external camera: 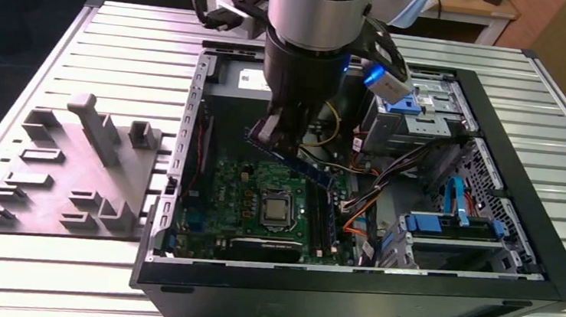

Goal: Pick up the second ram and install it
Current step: 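Insert the second ram into the second slot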

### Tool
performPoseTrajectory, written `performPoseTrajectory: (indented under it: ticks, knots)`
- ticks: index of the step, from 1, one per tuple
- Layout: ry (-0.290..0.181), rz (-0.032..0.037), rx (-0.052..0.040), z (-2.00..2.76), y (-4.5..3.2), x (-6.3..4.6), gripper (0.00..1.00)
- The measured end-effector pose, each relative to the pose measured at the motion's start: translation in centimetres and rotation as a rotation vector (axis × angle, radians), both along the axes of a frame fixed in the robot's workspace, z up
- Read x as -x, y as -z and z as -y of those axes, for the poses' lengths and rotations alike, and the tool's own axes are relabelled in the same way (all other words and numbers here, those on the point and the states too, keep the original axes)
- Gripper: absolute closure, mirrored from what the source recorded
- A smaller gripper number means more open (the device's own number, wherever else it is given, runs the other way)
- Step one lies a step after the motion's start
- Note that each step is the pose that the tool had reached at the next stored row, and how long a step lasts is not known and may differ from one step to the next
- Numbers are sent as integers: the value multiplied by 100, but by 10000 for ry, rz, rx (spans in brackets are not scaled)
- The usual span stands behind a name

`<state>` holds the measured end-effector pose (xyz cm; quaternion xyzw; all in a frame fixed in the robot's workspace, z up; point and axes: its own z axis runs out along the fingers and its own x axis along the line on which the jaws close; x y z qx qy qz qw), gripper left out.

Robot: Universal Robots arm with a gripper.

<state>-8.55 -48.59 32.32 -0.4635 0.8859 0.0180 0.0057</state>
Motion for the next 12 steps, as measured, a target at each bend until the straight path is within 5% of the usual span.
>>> performPoseTrajectory:
  ticks: [12]
  knots:
    - [2180,0,0,0,17,0,89]
